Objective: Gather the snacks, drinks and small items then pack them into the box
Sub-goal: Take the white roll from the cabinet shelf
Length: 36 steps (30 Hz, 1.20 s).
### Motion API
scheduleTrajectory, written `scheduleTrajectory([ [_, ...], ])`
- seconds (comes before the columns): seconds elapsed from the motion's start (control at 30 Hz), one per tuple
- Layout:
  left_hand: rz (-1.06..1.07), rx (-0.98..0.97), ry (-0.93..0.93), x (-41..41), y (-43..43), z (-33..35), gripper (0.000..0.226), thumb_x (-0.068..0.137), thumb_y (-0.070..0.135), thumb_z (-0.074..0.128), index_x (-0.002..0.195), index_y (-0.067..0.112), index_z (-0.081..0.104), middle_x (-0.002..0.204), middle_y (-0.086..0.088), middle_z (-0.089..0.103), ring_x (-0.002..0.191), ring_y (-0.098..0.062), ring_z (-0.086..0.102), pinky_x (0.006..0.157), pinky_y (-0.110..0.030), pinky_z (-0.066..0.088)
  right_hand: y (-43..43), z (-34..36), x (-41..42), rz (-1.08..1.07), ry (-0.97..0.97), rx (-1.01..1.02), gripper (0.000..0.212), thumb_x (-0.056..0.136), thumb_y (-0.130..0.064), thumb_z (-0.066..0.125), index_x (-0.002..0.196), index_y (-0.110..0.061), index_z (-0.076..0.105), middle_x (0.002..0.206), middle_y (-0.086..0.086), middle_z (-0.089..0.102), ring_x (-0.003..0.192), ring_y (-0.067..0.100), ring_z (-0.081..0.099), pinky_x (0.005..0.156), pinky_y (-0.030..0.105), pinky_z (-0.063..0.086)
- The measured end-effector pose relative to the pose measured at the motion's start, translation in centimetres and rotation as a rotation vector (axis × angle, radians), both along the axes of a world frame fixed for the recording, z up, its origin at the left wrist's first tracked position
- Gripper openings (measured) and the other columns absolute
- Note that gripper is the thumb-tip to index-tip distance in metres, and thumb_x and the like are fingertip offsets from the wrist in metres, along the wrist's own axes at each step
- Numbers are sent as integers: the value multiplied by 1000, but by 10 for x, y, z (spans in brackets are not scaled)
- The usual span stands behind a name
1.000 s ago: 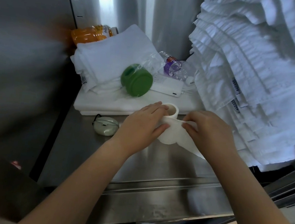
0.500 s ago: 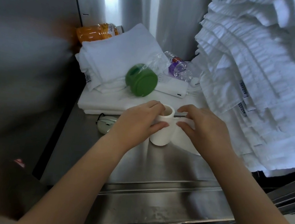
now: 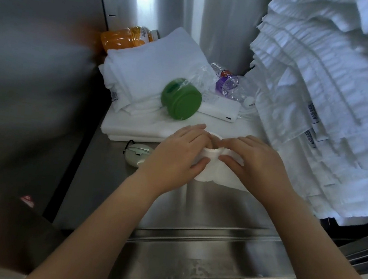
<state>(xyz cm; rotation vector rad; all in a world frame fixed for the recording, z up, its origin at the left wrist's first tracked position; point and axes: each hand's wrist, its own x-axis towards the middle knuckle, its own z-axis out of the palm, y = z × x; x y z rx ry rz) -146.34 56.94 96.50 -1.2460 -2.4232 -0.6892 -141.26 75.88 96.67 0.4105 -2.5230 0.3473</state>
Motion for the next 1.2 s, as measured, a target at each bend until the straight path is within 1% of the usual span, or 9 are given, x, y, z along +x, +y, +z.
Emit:
scheduleTrajectory([
  [0.1,58,34,94,8,4,0,32,79,20,72,106,6,60,100,-7,62,102,-25,54,90,-28,38,-3,-1,-1,6,22,21,21,78,-19,75,97,-13,67,78,0,67,73,24,60,57,32,48],
  [0.17,90,63,92,10,5,0,29,79,20,73,100,5,60,94,-8,61,95,-24,53,83,-27,36,-4,-2,-1,10,15,4,21,79,-21,74,98,-14,67,81,-2,67,75,22,60,58,31,48],
  [0.47,95,25,-16,3,2,3,16,86,13,63,100,5,60,103,-8,61,104,-24,53,86,-27,38,3,-3,-5,5,-23,-67,25,80,-27,72,103,-25,64,89,-11,67,82,15,59,59,32,49],
  [0.63,96,88,-35,5,4,8,22,82,25,70,94,9,60,94,-3,62,94,-18,52,79,-16,31,3,-3,-6,23,3,-52,24,80,-27,73,102,-24,65,87,-11,67,81,9,54,58,26,42],
  [0.7,88,96,-24,7,7,8,28,82,29,70,101,10,63,95,-2,61,95,-17,52,80,-18,32,4,-3,-6,23,-2,-50,24,79,-26,73,102,-24,65,87,-11,67,82,6,52,59,24,37],
  [0.8,83,50,0,9,10,7,31,84,23,67,113,12,63,98,-3,59,99,-19,51,82,-21,33,6,-3,-6,20,-21,-48,25,79,-28,74,102,-24,65,87,-11,67,82,10,57,60,24,38],
  [0.93,66,-13,-5,5,4,9,19,84,13,65,102,5,62,105,-10,61,103,-26,54,86,-24,32,6,-2,-3,25,-45,-38,25,80,-26,73,104,-25,66,87,-11,66,82,14,59,61,25,40],
  [1.03,51,-62,0,1,-1,7,17,87,13,60,100,2,60,113,-12,59,109,-27,52,90,-24,31,4,-2,-2,31,-36,-36,25,80,-24,73,103,-24,66,86,-11,66,81,13,56,61,25,39],
  [1.2,42,39,-15,8,3,4,27,83,23,69,103,7,62,104,-8,61,105,-20,52,87,-22,33,-1,-2,-2,35,-38,-74,22,79,-22,74,100,-20,66,84,-10,65,80,16,59,62,31,46],
])
